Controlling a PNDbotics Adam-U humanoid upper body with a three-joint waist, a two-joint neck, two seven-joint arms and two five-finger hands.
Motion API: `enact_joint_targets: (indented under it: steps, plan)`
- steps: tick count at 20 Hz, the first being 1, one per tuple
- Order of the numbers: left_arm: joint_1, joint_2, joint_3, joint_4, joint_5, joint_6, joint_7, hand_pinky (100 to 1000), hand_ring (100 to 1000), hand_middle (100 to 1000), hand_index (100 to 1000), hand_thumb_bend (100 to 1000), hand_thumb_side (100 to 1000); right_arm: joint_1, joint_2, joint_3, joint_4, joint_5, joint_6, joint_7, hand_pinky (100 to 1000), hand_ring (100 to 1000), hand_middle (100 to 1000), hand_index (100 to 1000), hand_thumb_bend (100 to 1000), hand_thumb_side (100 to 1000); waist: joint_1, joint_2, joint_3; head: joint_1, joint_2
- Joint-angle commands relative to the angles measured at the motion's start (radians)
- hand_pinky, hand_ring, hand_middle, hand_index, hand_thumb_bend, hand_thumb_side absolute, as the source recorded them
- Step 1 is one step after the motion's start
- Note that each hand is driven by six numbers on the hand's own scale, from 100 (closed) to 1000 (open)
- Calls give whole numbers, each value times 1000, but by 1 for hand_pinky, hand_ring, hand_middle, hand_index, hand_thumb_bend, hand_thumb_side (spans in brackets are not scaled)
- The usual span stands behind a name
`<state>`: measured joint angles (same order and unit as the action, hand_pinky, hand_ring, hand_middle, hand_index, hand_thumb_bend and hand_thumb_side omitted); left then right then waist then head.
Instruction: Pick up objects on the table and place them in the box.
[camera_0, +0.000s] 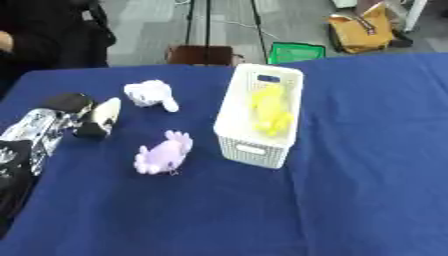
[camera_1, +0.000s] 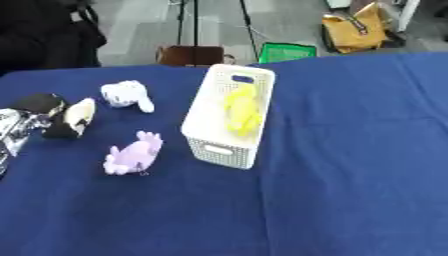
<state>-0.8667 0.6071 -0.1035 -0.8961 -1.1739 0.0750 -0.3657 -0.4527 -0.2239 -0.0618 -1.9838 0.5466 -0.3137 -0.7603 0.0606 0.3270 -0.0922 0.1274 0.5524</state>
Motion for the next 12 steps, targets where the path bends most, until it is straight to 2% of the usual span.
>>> enact_joint_targets:
  steps: [1, 6, 12]
  plan:
    - [-18, 24, -4, -14, -33, 0, 10, 454, 532, 543, 658, 100, 637, -9, -18, -8, -16, -3, -1, -6, 818, 839, 668, 757, 100, 885, -1, -18, 1, 3, -10]
    - [-18, 23, -7, -14, -93, -4, 16, 416, 495, 508, 629, 100, 597, -9, -19, -9, -16, -3, -1, -10, 818, 839, 668, 756, 100, 886, -2, -18, -1, 3, -12]
    - [-20, 24, -3, -32, -109, 4, 31, 382, 466, 452, 580, 100, 584, -7, -19, -10, -16, -2, 0, -11, 818, 839, 668, 756, 100, 884, -2, -19, 2, 2, -12]
